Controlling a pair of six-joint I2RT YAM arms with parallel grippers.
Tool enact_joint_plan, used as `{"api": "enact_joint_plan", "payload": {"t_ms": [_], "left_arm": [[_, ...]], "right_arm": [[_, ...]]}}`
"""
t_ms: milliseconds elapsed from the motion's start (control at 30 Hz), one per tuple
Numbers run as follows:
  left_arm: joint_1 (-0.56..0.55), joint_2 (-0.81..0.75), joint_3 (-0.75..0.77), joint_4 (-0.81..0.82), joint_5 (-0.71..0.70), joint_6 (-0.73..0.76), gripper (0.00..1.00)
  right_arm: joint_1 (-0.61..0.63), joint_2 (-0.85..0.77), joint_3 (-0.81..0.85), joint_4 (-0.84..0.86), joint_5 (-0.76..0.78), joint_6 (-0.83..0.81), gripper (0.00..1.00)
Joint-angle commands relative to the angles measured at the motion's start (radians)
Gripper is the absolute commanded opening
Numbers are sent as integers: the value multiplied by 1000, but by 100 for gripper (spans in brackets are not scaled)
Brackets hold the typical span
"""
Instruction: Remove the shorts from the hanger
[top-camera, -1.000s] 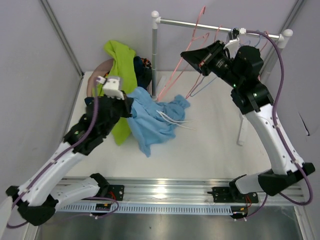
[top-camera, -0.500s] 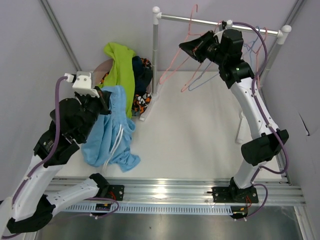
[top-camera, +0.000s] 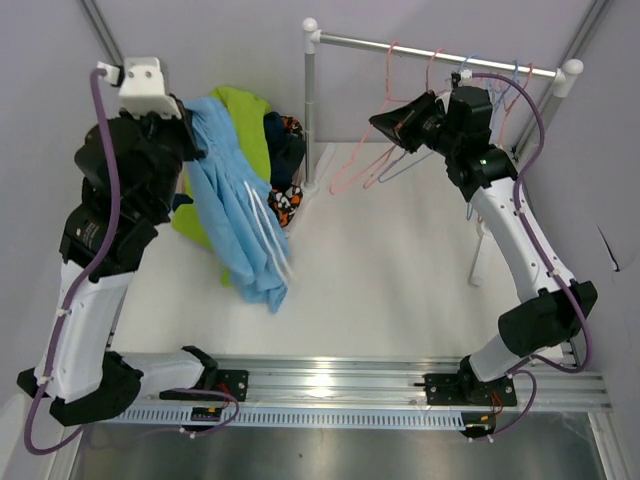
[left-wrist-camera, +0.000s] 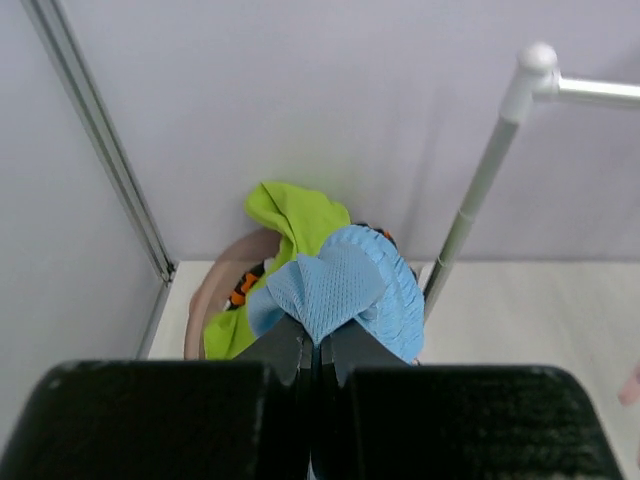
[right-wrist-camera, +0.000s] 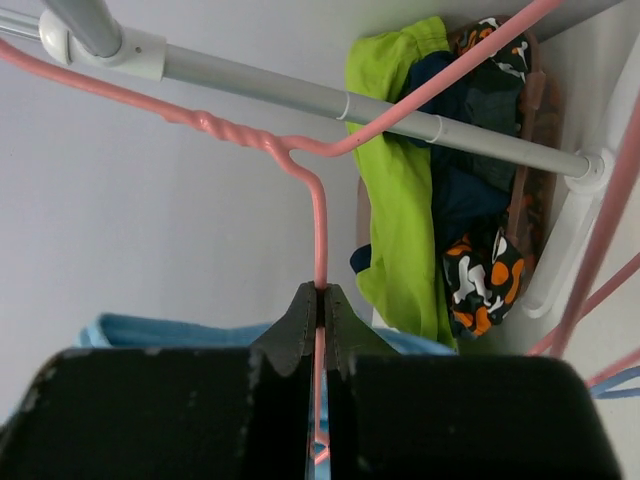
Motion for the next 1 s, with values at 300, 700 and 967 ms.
{"api": "enact_joint_plan", "payload": {"t_ms": [300,700,967], "left_arm": [[235,329,597,87,39,70,0],[414,675,543,509,98,-14,4],[459,946,494,270,160,-183,99]], "right_arm": [[1,-114,-70,21,-38,-15,92],[104,-515,-529,90,6,-74,99],[167,-601,-498,69,-6,-152,99]]}}
